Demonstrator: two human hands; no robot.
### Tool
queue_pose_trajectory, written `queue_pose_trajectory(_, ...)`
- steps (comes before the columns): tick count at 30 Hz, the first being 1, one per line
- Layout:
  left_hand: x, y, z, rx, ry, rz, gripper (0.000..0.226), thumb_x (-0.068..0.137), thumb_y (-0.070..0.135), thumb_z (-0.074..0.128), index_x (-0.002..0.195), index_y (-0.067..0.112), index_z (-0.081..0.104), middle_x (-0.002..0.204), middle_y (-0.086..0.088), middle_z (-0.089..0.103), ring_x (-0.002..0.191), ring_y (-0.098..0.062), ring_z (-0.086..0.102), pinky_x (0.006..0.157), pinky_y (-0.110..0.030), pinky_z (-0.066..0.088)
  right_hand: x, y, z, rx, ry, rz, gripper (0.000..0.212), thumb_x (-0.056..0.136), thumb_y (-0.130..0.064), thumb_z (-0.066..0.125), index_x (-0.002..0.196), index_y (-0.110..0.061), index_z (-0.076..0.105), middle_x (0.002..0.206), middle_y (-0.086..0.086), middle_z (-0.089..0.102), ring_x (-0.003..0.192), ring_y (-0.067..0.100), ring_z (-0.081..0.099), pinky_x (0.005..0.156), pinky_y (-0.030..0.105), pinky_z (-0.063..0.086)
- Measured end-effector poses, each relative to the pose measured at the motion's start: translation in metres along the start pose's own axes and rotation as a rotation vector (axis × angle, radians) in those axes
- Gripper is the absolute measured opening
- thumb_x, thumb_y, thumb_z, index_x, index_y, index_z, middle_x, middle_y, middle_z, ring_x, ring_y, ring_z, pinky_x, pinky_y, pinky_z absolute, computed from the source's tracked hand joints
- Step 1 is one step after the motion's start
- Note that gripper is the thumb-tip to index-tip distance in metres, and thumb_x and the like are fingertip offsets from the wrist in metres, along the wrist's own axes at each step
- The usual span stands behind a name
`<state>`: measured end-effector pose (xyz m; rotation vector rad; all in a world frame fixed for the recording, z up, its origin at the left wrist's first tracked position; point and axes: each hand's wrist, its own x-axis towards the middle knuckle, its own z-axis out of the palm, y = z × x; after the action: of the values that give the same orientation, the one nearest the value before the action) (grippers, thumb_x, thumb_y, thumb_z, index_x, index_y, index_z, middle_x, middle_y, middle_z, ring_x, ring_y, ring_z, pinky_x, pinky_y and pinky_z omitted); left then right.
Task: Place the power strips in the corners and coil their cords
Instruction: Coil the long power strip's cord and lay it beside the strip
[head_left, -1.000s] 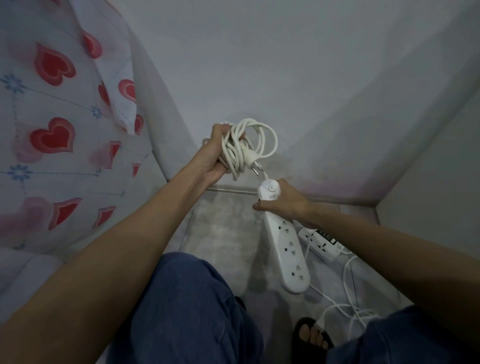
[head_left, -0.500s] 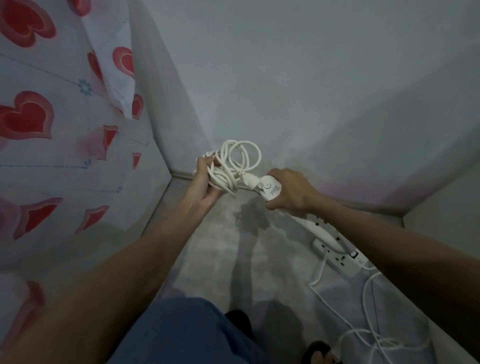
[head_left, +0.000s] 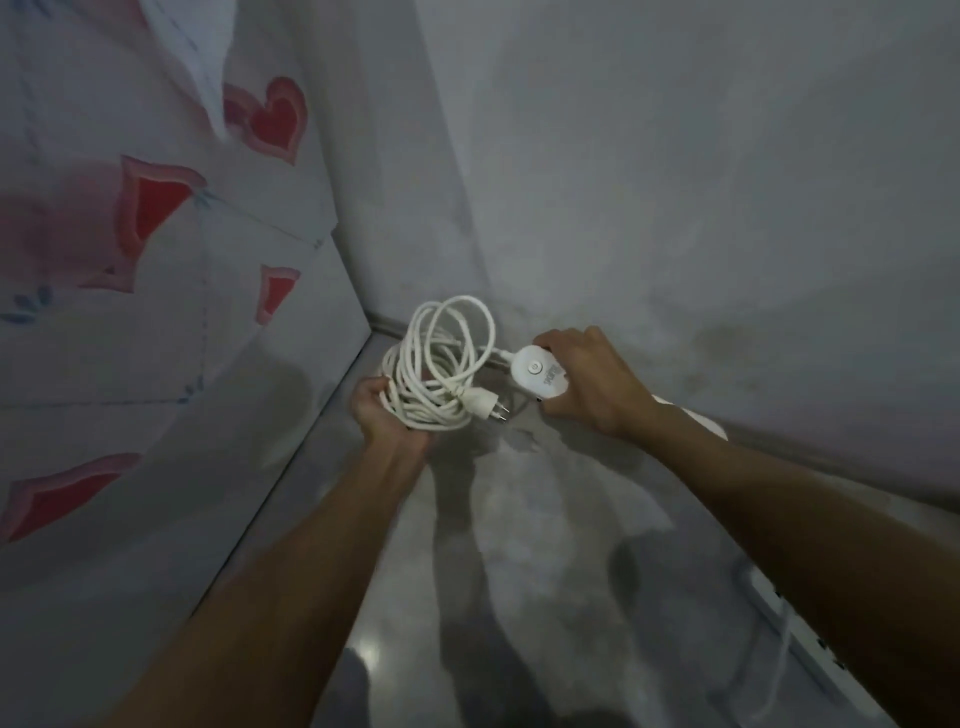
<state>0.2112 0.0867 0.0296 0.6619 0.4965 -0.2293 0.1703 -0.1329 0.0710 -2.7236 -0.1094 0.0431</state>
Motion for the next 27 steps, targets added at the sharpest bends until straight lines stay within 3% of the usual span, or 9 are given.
queue_pose_trajectory(2,0.017,0.001,-0.011,-0.036,0.042,0.048,0.067,0.063,0.026,0.042,0.124,0.003,0.056,0.115,-0.021,0.059,0.105,-0.039,0.059,0.097,-0.048,0.047,0.015,0.001,0.024,0.011,0.01,-0.025,0.067,0.064,-0.023,0.077,0.126,-0.012,0.056,0.118,0.012,0.053,0.104,0.033,0.049,0.087,0.041,0.045)
queue_pose_trajectory(4,0.033,0.002,-0.018,-0.084,0.039,0.08,0.052,0.061,0.022,0.04,0.096,0.001,0.071,0.09,-0.018,0.069,0.08,-0.035,0.069,0.074,-0.04,0.058,0.027,0.0,0.044,0.022,0.013,-0.021,0.068,0.069,-0.021,0.077,0.131,-0.011,0.053,0.122,0.012,0.049,0.107,0.032,0.047,0.089,0.039,0.044)
queue_pose_trajectory(6,0.041,0.002,-0.021,-0.089,0.018,0.111,0.045,0.06,0.022,0.037,0.071,0.005,0.077,0.074,-0.015,0.071,0.067,-0.031,0.071,0.064,-0.037,0.06,0.034,0.002,0.058,0.018,0.016,-0.014,0.069,0.072,-0.021,0.076,0.135,-0.01,0.05,0.124,0.012,0.048,0.109,0.032,0.047,0.091,0.038,0.043)
queue_pose_trajectory(10,0.068,-0.001,-0.035,-0.046,-0.028,0.122,0.048,0.063,0.026,0.036,0.073,0.009,0.08,0.079,-0.012,0.073,0.075,-0.029,0.072,0.08,-0.04,0.055,0.048,0.013,0.085,0.039,0.005,0.002,0.071,0.073,-0.02,0.076,0.138,-0.009,0.048,0.126,0.014,0.05,0.11,0.033,0.047,0.092,0.037,0.041)
queue_pose_trajectory(19,0.064,0.019,-0.056,0.098,-0.078,-0.007,0.043,0.064,0.021,0.04,0.075,0.005,0.079,0.078,-0.016,0.072,0.074,-0.031,0.072,0.069,-0.04,0.06,0.057,0.03,0.108,0.009,-0.048,-0.033,0.068,0.074,-0.012,0.076,0.135,-0.004,0.05,0.13,0.019,0.051,0.11,0.038,0.049,0.092,0.038,0.04)
queue_pose_trajectory(22,0.057,0.015,-0.055,0.259,0.069,0.06,0.039,0.072,0.021,0.046,0.088,0.003,0.076,0.087,-0.019,0.071,0.081,-0.035,0.07,0.075,-0.042,0.057,0.056,0.028,0.108,-0.001,-0.043,-0.035,0.069,0.075,-0.014,0.076,0.137,-0.004,0.049,0.131,0.018,0.051,0.112,0.038,0.049,0.093,0.039,0.04)
queue_pose_trajectory(24,0.051,0.002,-0.051,0.501,0.327,0.145,0.051,0.075,0.038,0.052,0.108,0.0,0.067,0.101,-0.019,0.07,0.092,-0.036,0.067,0.075,-0.037,0.055,0.057,0.027,0.108,-0.012,-0.047,-0.035,0.07,0.075,-0.017,0.078,0.137,-0.004,0.049,0.13,0.018,0.052,0.111,0.038,0.05,0.093,0.039,0.041)
queue_pose_trajectory(26,0.033,-0.017,-0.045,0.729,0.586,0.357,0.061,0.078,0.033,0.066,0.125,-0.003,0.053,0.119,-0.017,0.062,0.103,-0.028,0.061,0.076,-0.023,0.047,0.056,0.027,0.112,-0.039,-0.052,-0.043,0.072,0.073,-0.021,0.08,0.136,-0.004,0.05,0.128,0.019,0.054,0.109,0.039,0.052,0.093,0.04,0.042)
queue_pose_trajectory(27,0.022,-0.026,-0.04,0.821,0.613,0.483,0.064,0.082,0.031,0.068,0.131,-0.004,0.046,0.128,-0.018,0.055,0.112,-0.027,0.055,0.085,-0.02,0.042,0.055,0.026,0.113,-0.05,-0.053,-0.046,0.073,0.073,-0.024,0.081,0.136,-0.004,0.051,0.127,0.019,0.055,0.109,0.039,0.053,0.093,0.041,0.043)
